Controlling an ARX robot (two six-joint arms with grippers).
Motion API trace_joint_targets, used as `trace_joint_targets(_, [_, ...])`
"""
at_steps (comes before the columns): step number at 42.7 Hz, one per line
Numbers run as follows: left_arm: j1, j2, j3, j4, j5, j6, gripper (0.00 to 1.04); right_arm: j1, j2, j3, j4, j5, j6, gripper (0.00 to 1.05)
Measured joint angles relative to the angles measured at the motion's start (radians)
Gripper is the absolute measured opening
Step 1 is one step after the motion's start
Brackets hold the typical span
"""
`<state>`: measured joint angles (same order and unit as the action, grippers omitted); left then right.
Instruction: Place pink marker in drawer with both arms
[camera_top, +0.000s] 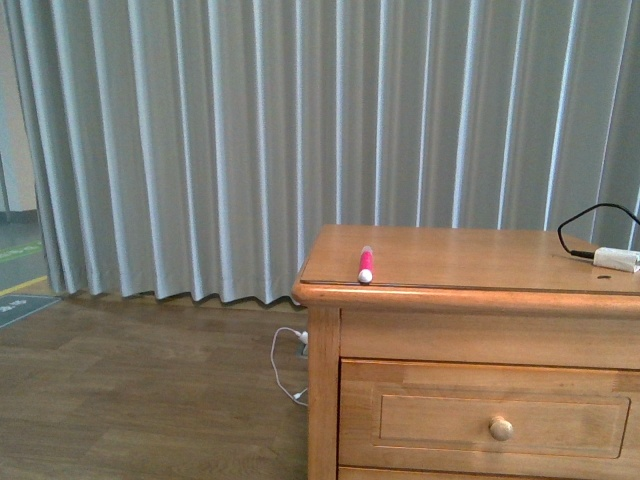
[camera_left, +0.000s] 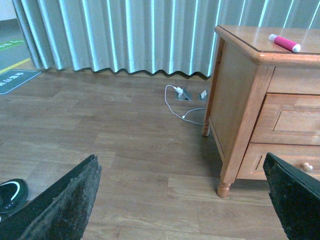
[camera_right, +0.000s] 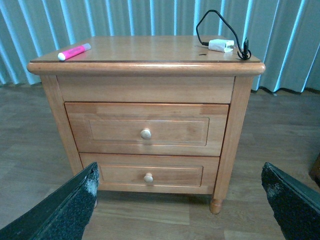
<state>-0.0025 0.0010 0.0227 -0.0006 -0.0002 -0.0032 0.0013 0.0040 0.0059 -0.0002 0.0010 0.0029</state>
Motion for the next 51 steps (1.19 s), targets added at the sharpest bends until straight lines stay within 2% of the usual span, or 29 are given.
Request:
trace_joint_targets(8, [0.000,0.000,0.000,0.000,0.000,0.000,0.98,0.000,0.000,0.000,0.000,0.000,0.000,0.96])
trace_joint_targets(12, [0.000,0.000,0.000,0.000,0.000,0.000,0.98,0.022,0.089,0.062,-0.161,0.058,0.023,0.96])
trace_joint_targets(15, [0.000,0.000,0.000,0.000,0.000,0.000,0.98,0.045,0.176,0.079,-0.172,0.082,0.032,0.96])
trace_joint_targets(18, [0.000,0.000,0.000,0.000,0.000,0.000,0.98,0.071,0.266,0.086,-0.113,0.086,0.047,0.96])
trace_joint_targets(29, [0.000,0.000,0.000,0.000,0.000,0.000,0.98,0.154,0.758,0.199,0.283,0.097,0.073,0.96])
trace_joint_targets(36, [0.000,0.000,0.000,0.000,0.000,0.000,0.98,0.185,1.236,0.351,0.552,0.123,0.102,0.96])
trace_joint_targets(41, [0.000,0.000,0.000,0.000,0.000,0.000,0.98,0.207,1.493,0.475,0.645,0.154,0.104,0.96])
trace_joint_targets(51, [0.000,0.000,0.000,0.000,0.000,0.000,0.98,0.214,1.834,0.719,0.710,0.217,0.106,0.96])
